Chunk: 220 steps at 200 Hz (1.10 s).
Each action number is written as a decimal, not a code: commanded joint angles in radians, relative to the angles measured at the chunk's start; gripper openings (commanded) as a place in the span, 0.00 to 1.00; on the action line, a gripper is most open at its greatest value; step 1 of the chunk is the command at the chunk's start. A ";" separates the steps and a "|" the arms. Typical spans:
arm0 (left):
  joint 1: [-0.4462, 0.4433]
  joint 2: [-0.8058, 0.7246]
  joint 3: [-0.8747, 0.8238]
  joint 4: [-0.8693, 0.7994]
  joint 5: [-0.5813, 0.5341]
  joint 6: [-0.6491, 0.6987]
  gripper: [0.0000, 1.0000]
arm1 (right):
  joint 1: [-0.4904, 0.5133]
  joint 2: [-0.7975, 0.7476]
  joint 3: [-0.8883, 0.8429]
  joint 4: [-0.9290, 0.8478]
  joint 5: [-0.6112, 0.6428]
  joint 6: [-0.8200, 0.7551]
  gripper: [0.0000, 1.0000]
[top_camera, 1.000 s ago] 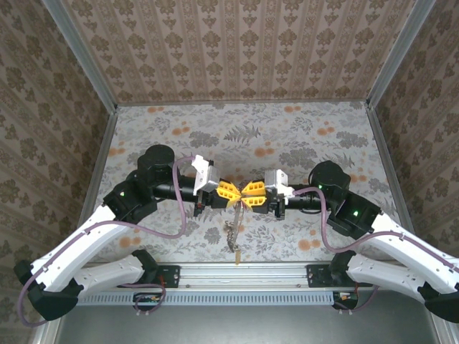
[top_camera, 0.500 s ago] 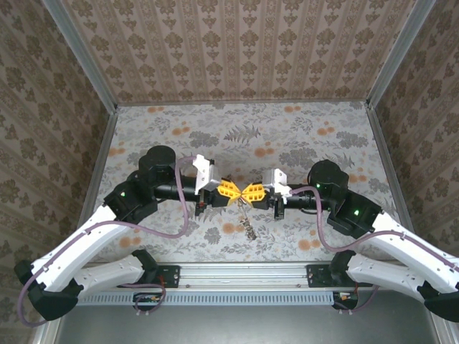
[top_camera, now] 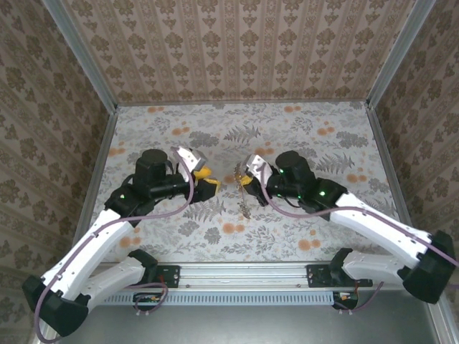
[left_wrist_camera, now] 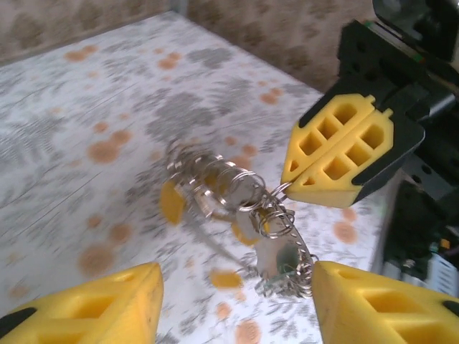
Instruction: Put the keys on the keyring
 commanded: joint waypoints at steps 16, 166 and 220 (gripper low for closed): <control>0.060 -0.037 -0.025 -0.072 -0.207 -0.092 0.63 | -0.009 0.174 0.044 0.199 -0.061 0.117 0.00; 0.157 -0.017 -0.075 0.001 -0.173 -0.123 1.00 | -0.145 0.380 -0.050 0.267 -0.048 0.335 0.00; 0.116 0.023 -0.038 0.013 -0.179 -0.101 1.00 | -0.145 0.279 -0.218 0.266 -0.021 0.399 0.00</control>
